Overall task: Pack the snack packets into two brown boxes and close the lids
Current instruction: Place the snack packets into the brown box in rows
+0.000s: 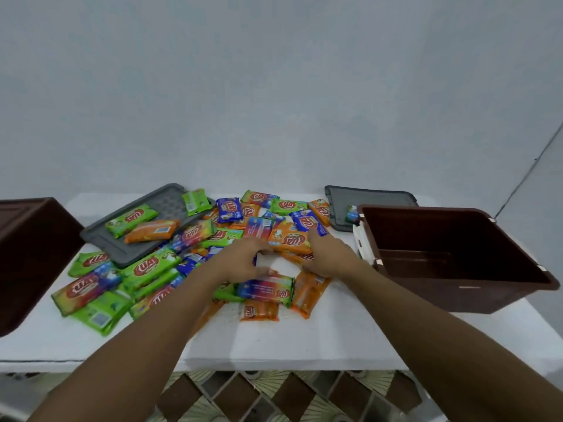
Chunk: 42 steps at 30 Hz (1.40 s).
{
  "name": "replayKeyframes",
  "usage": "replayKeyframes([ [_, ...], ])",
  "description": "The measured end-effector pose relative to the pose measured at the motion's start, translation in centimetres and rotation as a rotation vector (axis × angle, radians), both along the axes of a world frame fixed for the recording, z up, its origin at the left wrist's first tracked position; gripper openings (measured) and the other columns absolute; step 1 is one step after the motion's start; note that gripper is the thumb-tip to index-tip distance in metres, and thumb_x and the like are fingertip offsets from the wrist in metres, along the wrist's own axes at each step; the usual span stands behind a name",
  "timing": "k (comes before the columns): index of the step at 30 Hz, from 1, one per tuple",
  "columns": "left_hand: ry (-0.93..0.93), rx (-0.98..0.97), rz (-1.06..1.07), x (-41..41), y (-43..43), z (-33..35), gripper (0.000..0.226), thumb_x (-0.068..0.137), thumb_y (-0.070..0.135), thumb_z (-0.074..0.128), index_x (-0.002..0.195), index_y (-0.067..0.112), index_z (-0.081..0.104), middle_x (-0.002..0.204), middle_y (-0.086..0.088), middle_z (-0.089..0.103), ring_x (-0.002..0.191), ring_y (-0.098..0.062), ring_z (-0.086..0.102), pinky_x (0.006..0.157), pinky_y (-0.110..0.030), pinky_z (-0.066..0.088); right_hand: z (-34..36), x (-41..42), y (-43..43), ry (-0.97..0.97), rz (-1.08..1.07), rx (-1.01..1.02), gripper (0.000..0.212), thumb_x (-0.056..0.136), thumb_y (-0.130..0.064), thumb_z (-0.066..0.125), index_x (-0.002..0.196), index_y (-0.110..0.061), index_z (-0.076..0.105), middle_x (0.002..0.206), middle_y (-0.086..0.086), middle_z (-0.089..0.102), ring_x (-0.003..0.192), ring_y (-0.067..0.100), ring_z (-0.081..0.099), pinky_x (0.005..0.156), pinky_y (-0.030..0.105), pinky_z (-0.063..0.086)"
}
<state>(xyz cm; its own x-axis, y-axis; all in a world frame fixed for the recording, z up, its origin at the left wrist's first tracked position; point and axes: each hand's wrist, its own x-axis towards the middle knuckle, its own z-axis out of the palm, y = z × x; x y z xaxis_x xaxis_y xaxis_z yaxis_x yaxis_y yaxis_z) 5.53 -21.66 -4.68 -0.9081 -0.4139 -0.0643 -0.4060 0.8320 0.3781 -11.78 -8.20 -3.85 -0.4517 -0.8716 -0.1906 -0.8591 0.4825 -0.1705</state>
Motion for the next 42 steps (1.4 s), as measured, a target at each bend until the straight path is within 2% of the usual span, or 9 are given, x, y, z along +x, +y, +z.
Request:
replayKeyframes([
  [4, 0.006, -0.187, -0.025, -2.0, -2.0, -0.4, 0.059, 0.087, 0.039, 0.066, 0.139, 0.02, 0.048, 0.138, -0.004, 0.049, 0.126, -0.022, 0.044, 0.102, -0.041, 0.041, -0.6, 0.5, -0.6, -0.076, -0.124, 0.042, 0.101, 0.085, -0.039, 0.069, 0.154, -0.02, -0.004, 0.141, 0.015, 0.047, 0.117, 0.029, 0.055, 0.091, 0.04, 0.053],
  [8, -0.055, -0.252, -0.054, -5.2, -2.6, -1.1, 0.071, 0.084, 0.042, 0.068, 0.144, 0.025, 0.035, 0.148, -0.003, 0.04, 0.135, -0.025, 0.035, 0.108, -0.048, 0.036, 1.1, 0.6, -0.4, -0.042, -0.102, 0.101, 0.115, 0.078, -0.046, 0.075, 0.153, -0.015, -0.007, 0.137, 0.014, 0.051, 0.114, 0.028, 0.057, 0.09, 0.039, 0.053],
  [11, -0.14, -0.182, -0.11, -7.3, -2.7, -1.8, 0.084, 0.081, 0.036, 0.071, 0.15, 0.027, 0.023, 0.155, -0.002, 0.03, 0.142, -0.026, 0.027, 0.113, -0.052, 0.029, 3.2, 1.1, 0.2, 0.017, -0.062, 0.152, 0.096, 0.078, -0.052, 0.071, 0.148, -0.01, 0.022, 0.124, 0.008, 0.057, 0.108, 0.024, 0.057, 0.088, 0.036, 0.051],
  [14, -0.144, -0.182, -0.136, -8.6, -2.4, -2.1, 0.088, 0.079, 0.026, 0.074, 0.151, 0.024, 0.024, 0.154, -0.004, 0.03, 0.139, -0.026, 0.03, 0.114, -0.045, 0.029, 4.6, 1.4, 0.8, 0.188, 0.042, 0.262, 0.053, 0.081, -0.057, 0.065, 0.111, -0.015, 0.056, 0.089, 0.0, 0.055, 0.088, 0.017, 0.056, 0.073, 0.031, 0.048],
  [20, -0.086, -0.147, -0.15, -8.5, -2.7, -1.7, 0.081, 0.068, 0.033, 0.081, 0.136, 0.024, 0.038, 0.131, -0.001, 0.039, 0.112, -0.021, 0.051, 0.092, -0.038, 0.05, 7.5, 0.6, 1.4, 0.153, 0.088, 0.257, 0.051, 0.079, -0.053, 0.07, 0.109, -0.017, 0.052, 0.095, -0.001, 0.056, 0.087, 0.014, 0.055, 0.079, 0.03, 0.051],
  [27, 0.018, -0.008, -0.121, -9.6, -1.8, 3.1, 0.084, 0.074, 0.036, 0.079, 0.142, 0.019, 0.032, 0.13, -0.002, 0.053, 0.107, -0.018, 0.055, 0.079, -0.026, 0.044, 11.5, -6.0, 5.6, -0.024, 0.032, 0.057, 0.06, 0.07, -0.021, 0.079, 0.12, -0.025, 0.046, 0.101, -0.005, 0.058, 0.088, 0.016, 0.058, 0.074, 0.031, 0.048],
  [30, 0.032, 0.07, -0.107, -11.5, 0.1, 5.5, 0.07, 0.087, 0.053, 0.062, 0.142, 0.024, 0.03, 0.122, 0.006, 0.051, 0.101, -0.015, 0.054, 0.08, -0.029, 0.044, 11.6, -10.4, 8.1, -0.046, -0.011, 0.061, 0.044, 0.075, -0.028, 0.079, 0.109, -0.023, 0.051, 0.096, -0.005, 0.059, 0.087, 0.016, 0.058, 0.075, 0.029, 0.047],
  [34, 0.091, 0.119, -0.127, -15.2, 3.0, 8.4, 0.028, 0.101, 0.037, 0.043, 0.122, 0.02, 0.043, 0.101, -0.002, 0.059, 0.09, -0.022, 0.056, 0.073, -0.034, 0.042, 11.0, -15.7, 11.0, -0.163, -0.083, -0.002, 0.009, 0.095, -0.029, 0.059, 0.1, -0.021, 0.057, 0.094, -0.003, 0.063, 0.085, 0.015, 0.06, 0.073, 0.027, 0.045],
  [42, -0.073, -0.112, -0.338, -24.3, 10.5, 9.1, 0.029, 0.096, 0.032, 0.056, 0.122, 0.02, 0.054, 0.107, 0.003, 0.061, 0.095, -0.019, 0.058, 0.084, -0.036, 0.048, 7.5, -22.7, 13.6, 0.138, 0.047, 0.306, 0.012, 0.09, -0.015, 0.058, 0.094, -0.027, 0.058, 0.093, -0.003, 0.058, 0.086, 0.017, 0.055, 0.07, 0.03, 0.044],
])
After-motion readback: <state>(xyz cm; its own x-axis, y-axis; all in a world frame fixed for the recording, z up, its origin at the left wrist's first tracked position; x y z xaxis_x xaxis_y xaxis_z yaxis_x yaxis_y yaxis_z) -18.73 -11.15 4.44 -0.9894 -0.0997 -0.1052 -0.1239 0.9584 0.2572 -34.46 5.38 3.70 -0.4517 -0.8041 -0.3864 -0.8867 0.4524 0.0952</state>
